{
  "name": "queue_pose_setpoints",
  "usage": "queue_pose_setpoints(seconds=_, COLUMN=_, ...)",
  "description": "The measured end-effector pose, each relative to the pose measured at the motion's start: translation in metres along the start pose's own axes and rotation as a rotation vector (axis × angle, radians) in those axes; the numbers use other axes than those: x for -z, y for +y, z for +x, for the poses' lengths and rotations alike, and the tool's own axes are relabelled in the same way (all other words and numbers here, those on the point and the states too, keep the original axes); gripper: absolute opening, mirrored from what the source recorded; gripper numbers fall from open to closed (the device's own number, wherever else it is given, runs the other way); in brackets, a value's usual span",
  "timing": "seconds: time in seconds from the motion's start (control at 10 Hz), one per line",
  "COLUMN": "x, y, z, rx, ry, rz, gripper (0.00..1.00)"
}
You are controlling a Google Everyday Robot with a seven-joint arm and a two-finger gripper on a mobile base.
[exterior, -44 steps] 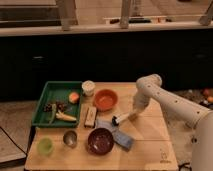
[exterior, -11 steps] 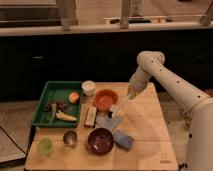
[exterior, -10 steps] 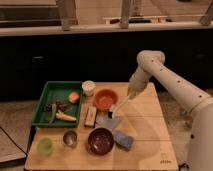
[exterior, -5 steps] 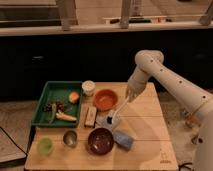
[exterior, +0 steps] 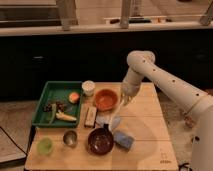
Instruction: Place brush in purple bowl
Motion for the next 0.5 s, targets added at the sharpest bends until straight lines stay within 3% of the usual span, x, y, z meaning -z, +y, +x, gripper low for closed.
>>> queue_pose_setpoints(seconds=0.5, x=-0.01, y=-0.001, z=-0.032, rx=0.04, ry=-0.069, rz=-0.054, gripper=0.0)
